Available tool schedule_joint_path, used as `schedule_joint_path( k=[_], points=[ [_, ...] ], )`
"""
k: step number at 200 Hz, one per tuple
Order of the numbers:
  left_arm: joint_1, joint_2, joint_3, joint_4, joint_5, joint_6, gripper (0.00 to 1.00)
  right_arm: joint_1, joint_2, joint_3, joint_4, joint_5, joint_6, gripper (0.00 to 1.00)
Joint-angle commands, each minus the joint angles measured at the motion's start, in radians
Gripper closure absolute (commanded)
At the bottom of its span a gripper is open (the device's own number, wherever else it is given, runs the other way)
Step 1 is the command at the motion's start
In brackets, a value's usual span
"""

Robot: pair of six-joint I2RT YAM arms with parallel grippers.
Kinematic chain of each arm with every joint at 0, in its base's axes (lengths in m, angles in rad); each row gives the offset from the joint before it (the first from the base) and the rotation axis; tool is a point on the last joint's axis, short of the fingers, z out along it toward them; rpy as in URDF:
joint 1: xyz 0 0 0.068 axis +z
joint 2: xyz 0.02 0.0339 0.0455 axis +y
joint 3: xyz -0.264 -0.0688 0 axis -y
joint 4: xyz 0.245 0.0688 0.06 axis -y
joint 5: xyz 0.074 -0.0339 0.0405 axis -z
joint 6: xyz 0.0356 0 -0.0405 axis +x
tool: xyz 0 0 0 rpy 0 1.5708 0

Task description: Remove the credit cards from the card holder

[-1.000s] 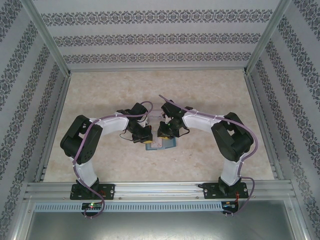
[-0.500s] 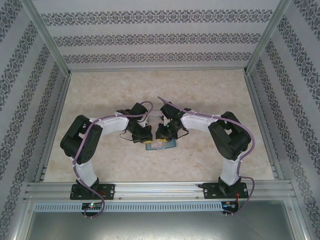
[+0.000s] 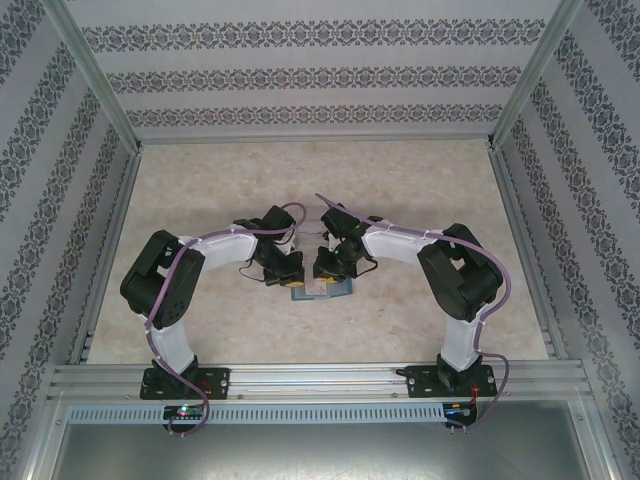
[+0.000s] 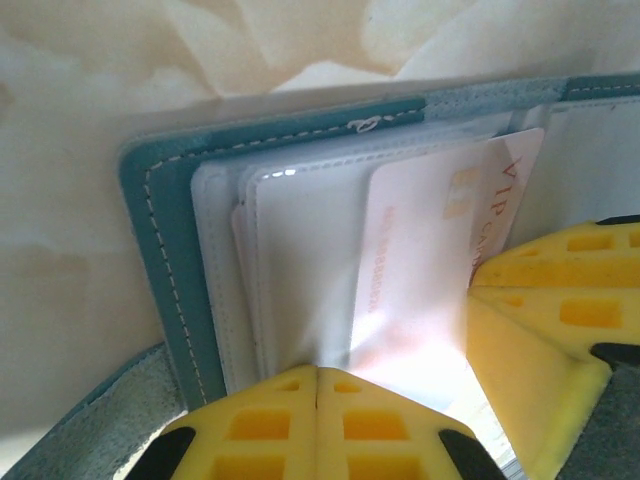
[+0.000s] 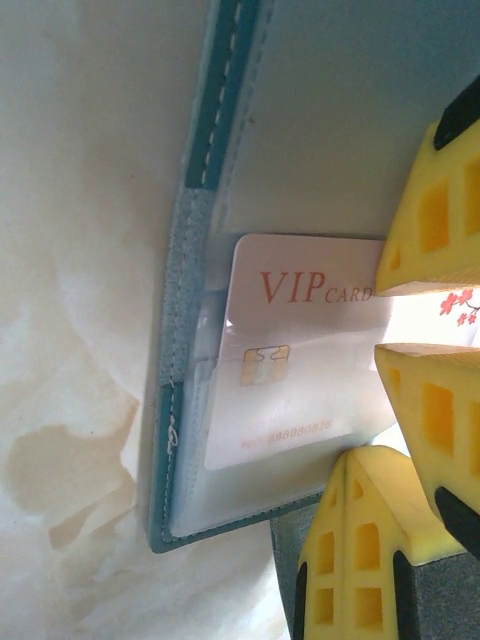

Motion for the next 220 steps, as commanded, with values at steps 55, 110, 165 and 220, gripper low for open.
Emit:
schedule_joint_path(
  k=[55, 110, 165, 220],
  points=[
    [-0.01, 0.0, 0.017, -0.115, -0.074, 0.036, 0.99, -0.008, -0.08, -0.014, 0.004, -0.011, 0.009, 0.77],
    [-0.009, -0.043, 0.065, -0.116, -0.054, 0.022, 0.9, -0.03, -0.088, -0.033, 0.013, -0.025, 0.004, 0.76],
    [-0.009, -0.01, 0.079, -0.084, 0.0, 0.009, 0.89, -0.03, -0.046, -0.031, 0.032, -0.048, -0.001, 0.75],
    [-0.011, 0.041, 0.072, -0.092, -0.01, 0.034, 0.91, -0.034, -0.015, -0.036, 0.034, -0.04, -0.012, 0.75]
  ],
)
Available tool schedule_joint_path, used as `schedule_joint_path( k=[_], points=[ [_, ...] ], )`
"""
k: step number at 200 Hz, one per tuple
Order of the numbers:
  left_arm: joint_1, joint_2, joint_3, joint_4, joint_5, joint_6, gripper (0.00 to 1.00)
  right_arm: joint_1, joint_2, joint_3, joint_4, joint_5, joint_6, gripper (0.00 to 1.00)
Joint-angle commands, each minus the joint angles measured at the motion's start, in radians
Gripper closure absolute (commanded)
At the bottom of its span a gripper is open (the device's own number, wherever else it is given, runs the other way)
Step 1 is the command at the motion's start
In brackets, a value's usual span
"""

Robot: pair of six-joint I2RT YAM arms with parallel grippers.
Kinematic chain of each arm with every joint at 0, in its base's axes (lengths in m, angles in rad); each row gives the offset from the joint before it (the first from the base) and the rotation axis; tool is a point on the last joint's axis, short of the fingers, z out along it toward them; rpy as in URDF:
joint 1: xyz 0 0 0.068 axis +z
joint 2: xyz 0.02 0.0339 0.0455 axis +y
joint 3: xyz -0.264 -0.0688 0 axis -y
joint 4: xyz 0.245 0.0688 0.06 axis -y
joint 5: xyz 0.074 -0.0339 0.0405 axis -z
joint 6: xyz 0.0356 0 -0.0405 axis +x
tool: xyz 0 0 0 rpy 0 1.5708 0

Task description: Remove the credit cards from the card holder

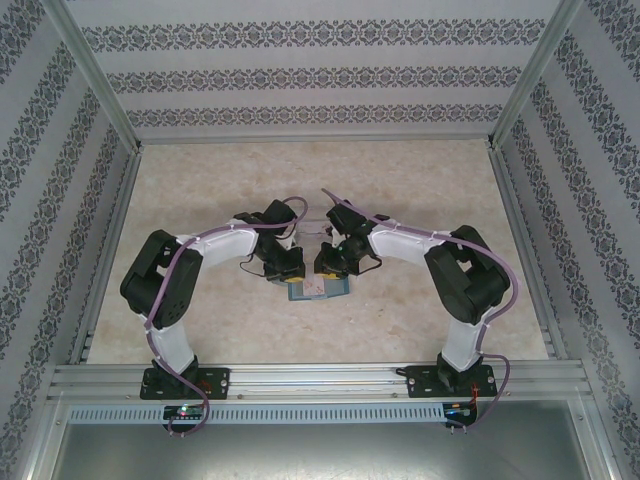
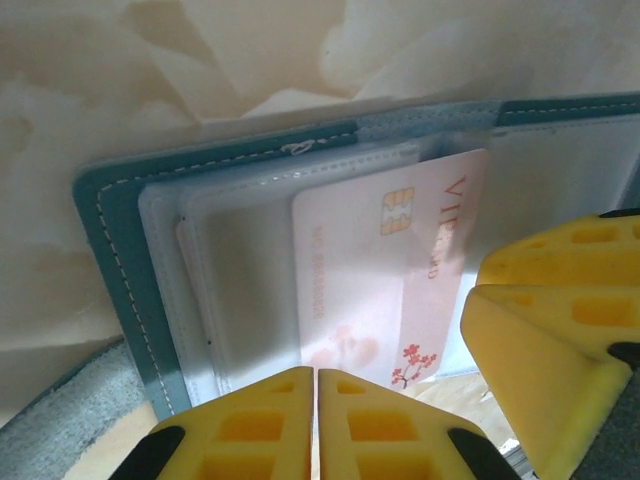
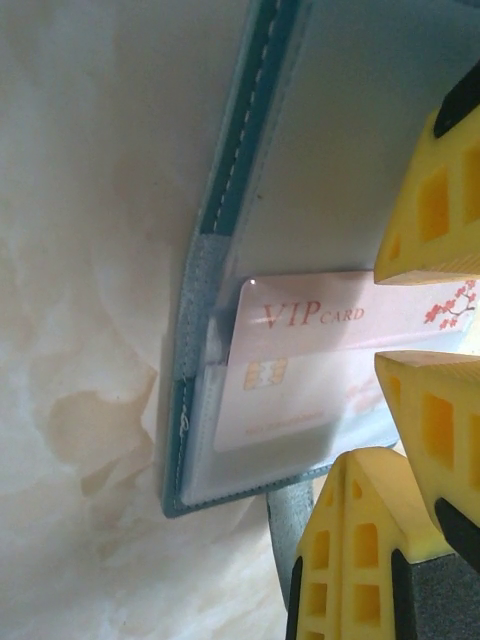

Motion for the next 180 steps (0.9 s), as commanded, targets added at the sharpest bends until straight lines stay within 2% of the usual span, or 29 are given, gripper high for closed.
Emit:
schedule_joint_path(
  k=[1, 48, 100, 144, 180],
  points=[
    [-0.011, 0.035, 0.006, -0.017, 0.006, 0.018, 0.91, -0.009, 0.017, -0.015, 0.002, -0.01, -0.014, 0.74],
    [-0.011, 0.062, 0.008, -0.057, -0.025, 0.032, 0.94, -0.033, 0.029, -0.05, 0.057, -0.043, -0.02, 0.73],
    [-0.012, 0.083, 0.009, -0.094, -0.05, 0.05, 0.95, -0.066, 0.014, -0.142, 0.246, -0.192, 0.019, 0.73],
    [-0.012, 0.086, 0.013, -0.101, -0.052, 0.05, 0.95, -0.089, -0.021, -0.198, 0.365, -0.266, 0.058, 0.76],
    [-0.012, 0.085, 0.013, -0.106, -0.056, 0.051, 0.95, -0.098, -0.026, -0.214, 0.393, -0.291, 0.058, 0.8]
  ],
)
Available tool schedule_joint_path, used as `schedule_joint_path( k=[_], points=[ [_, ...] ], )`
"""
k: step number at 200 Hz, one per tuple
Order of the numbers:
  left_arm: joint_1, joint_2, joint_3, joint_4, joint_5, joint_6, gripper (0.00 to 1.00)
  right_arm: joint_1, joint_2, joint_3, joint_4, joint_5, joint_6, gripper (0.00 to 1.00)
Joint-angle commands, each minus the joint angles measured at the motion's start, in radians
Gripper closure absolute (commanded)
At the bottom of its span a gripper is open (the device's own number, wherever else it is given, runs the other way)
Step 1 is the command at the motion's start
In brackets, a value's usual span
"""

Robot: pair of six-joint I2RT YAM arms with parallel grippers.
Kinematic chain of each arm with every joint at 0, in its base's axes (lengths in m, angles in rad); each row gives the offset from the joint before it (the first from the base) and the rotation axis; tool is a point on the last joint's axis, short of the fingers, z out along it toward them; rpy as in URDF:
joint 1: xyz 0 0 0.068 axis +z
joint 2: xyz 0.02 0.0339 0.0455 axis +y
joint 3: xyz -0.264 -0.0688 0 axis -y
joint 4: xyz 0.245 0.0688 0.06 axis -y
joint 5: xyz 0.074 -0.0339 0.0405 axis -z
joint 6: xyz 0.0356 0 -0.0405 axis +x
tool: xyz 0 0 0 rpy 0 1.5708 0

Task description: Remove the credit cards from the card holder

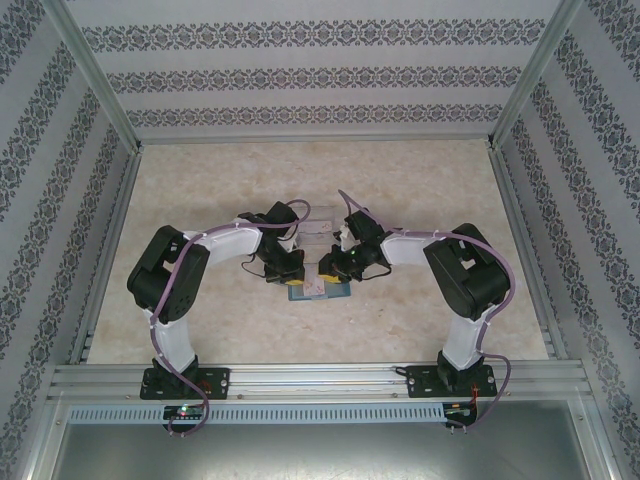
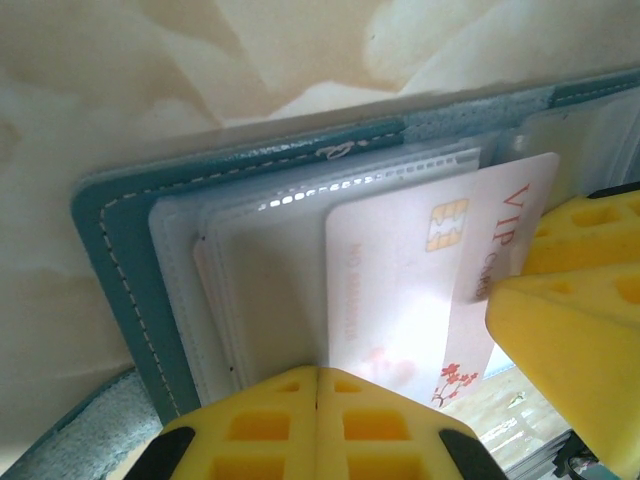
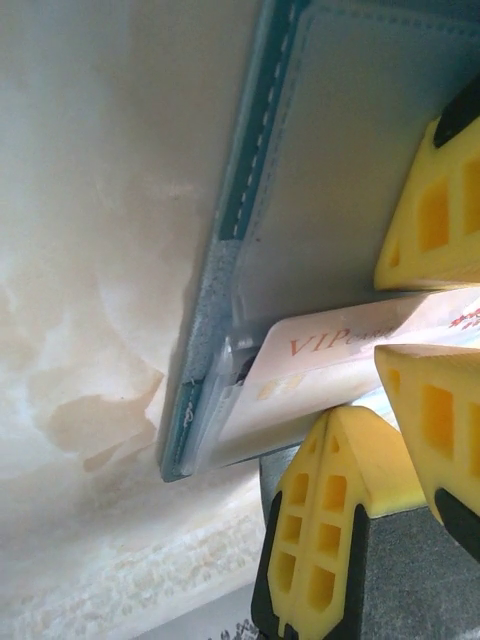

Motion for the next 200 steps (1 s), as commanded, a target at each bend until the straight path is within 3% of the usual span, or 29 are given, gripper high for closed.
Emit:
schedule_joint_path(
  k=[1, 91, 200],
  points=[
    [-0.012, 0.041, -0.005, -0.082, -0.055, 0.019, 0.95, -0.009, -0.028, -0.019, 0.052, -0.042, 0.01, 0.8],
    [-0.012, 0.029, -0.007, -0.086, -0.062, 0.016, 0.95, -0.021, -0.047, -0.033, 0.001, 0.008, -0.024, 0.87],
    [-0.012, -0.004, -0.005, -0.069, -0.054, 0.001, 0.93, -0.026, -0.126, 0.025, -0.227, 0.144, -0.148, 0.92]
  ],
)
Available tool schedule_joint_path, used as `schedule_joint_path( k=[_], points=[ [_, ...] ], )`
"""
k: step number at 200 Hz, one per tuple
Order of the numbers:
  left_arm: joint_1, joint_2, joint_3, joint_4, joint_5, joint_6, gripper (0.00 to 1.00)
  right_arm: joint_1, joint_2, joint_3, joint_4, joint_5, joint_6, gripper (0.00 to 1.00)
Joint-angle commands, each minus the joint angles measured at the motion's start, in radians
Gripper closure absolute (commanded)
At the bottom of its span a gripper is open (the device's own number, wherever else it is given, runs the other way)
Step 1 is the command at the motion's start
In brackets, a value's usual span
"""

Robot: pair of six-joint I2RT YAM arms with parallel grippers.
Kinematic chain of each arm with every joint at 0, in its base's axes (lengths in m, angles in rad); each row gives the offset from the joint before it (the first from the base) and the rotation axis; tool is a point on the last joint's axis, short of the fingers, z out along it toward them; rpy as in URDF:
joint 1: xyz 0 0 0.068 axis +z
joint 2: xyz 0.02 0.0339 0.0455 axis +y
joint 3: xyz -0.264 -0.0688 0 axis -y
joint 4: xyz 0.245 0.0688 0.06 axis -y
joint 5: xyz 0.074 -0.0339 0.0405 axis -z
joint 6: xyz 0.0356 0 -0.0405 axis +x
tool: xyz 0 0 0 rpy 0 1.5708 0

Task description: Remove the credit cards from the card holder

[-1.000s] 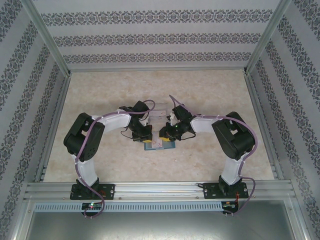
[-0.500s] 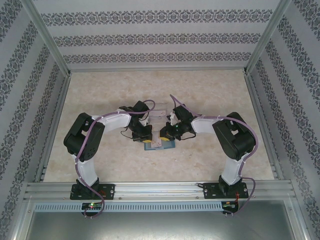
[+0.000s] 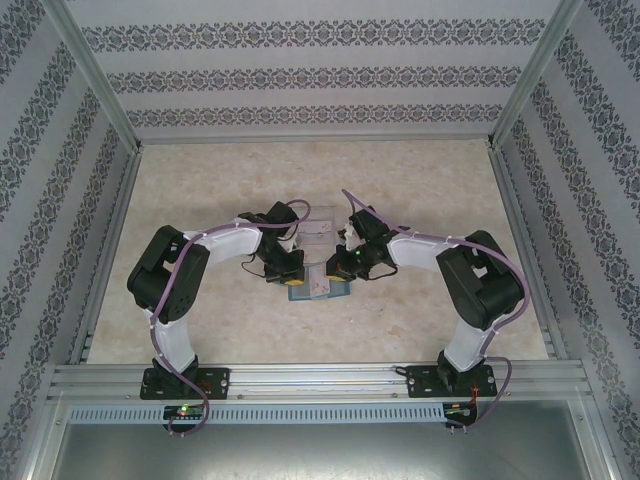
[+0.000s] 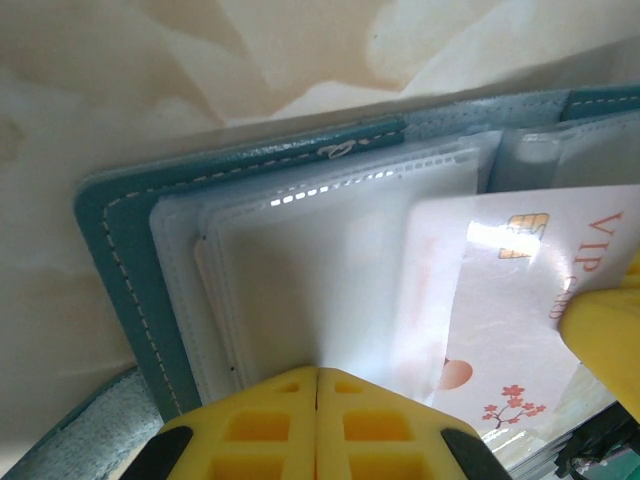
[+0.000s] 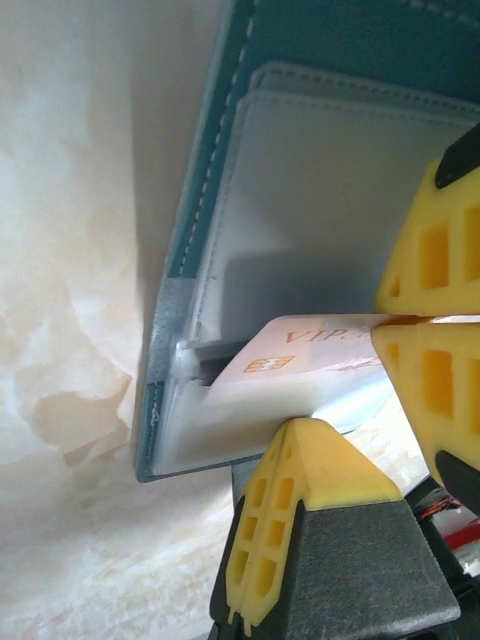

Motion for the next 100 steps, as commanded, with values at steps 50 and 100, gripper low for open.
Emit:
schedule_joint_path(
  k=[50, 100],
  points=[
    [-0.012, -0.022, -0.003, -0.056, -0.038, -0.01, 0.93, -0.011, -0.063, 0.051, -0.147, 0.09, -0.085, 0.92],
    [-0.012, -0.043, 0.008, -0.062, -0.04, -0.015, 0.91, -0.01, -0.079, 0.06, -0.158, 0.089, -0.087, 0.92]
  ],
)
